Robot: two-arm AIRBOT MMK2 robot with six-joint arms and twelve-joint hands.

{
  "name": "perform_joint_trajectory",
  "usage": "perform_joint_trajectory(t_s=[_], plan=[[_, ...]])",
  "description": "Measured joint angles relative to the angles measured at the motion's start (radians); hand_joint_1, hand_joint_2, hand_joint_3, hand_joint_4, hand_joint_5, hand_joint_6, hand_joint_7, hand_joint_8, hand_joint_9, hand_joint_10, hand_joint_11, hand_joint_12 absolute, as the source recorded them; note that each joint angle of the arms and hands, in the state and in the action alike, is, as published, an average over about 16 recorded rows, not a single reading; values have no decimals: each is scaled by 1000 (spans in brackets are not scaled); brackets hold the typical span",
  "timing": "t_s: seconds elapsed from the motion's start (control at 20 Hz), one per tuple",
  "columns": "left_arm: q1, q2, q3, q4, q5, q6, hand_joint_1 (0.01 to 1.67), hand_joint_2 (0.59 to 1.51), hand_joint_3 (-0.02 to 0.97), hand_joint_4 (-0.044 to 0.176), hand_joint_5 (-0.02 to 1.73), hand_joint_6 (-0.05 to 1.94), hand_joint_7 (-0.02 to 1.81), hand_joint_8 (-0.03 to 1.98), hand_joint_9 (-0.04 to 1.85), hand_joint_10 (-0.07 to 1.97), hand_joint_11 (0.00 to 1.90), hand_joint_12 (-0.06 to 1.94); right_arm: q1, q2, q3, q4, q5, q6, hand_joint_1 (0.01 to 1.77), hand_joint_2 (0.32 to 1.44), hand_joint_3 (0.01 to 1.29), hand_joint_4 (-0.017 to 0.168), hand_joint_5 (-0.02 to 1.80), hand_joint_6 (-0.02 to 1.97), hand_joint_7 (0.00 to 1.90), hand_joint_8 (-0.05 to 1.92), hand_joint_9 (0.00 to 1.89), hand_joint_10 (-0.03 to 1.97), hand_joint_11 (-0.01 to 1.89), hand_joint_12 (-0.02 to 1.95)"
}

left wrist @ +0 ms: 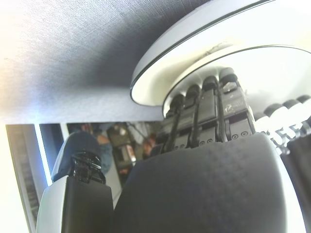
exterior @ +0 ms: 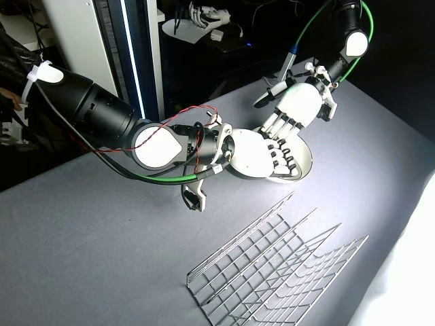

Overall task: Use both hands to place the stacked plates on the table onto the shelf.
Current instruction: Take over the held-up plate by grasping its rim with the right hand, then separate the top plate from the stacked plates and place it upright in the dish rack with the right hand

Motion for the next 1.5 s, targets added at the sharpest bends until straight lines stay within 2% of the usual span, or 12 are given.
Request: perform_joint_trajectory(t_s=[0.15, 0.35, 0.55, 0.9, 1.15, 1.5], plan=[[0, 0, 0, -3, -1, 0, 14, 1189, 19, -6, -17, -34, -13, -25, -12, -12, 14, -1, 0, 0, 0, 0, 0, 0, 1164, 850, 14, -6, 31, 25, 34, 13, 29, 23, 22, 109], [1, 0, 0, -9, -2, -1, 14, 1190, 19, -6, -17, -34, -12, -24, -7, -9, 14, -1, 1, -1, 0, 1, 7, -2, 1196, 879, 14, -5, 177, 51, 181, 20, 168, 40, 76, 353], [2, 2, 2, -16, -5, -3, 15, 1191, 19, -7, -17, -33, -8, -18, 1, -4, 14, 0, 2, -1, 0, 2, 24, -7, 1229, 902, 13, -3, 391, 261, 406, 117, 382, 155, 251, 618], [-16, 10, 7, -26, -15, -18, 15, 1194, 19, -3, -13, -18, 4, -6, 16, 5, 13, 0, 5, -2, -1, 5, 59, -12, 1285, 918, 13, 3, 804, 637, 849, 278, 784, 482, 626, 1076], [-69, 37, 10, -31, -25, -41, 15, 1194, 19, 0, -6, -5, 13, 1, 21, 8, 13, 1, 18, 2, -12, 6, 71, -11, 1294, 901, 12, 5, 947, 932, 1016, 387, 930, 769, 847, 1138], [-162, 110, 13, -24, -21, -70, 15, 1193, 19, 5, 5, 10, 19, 1, 22, 9, 14, 0, 58, 20, -52, 15, 48, -6, 1321, 905, 12, 3, 981, 1008, 1071, 423, 981, 961, 887, 1222]])
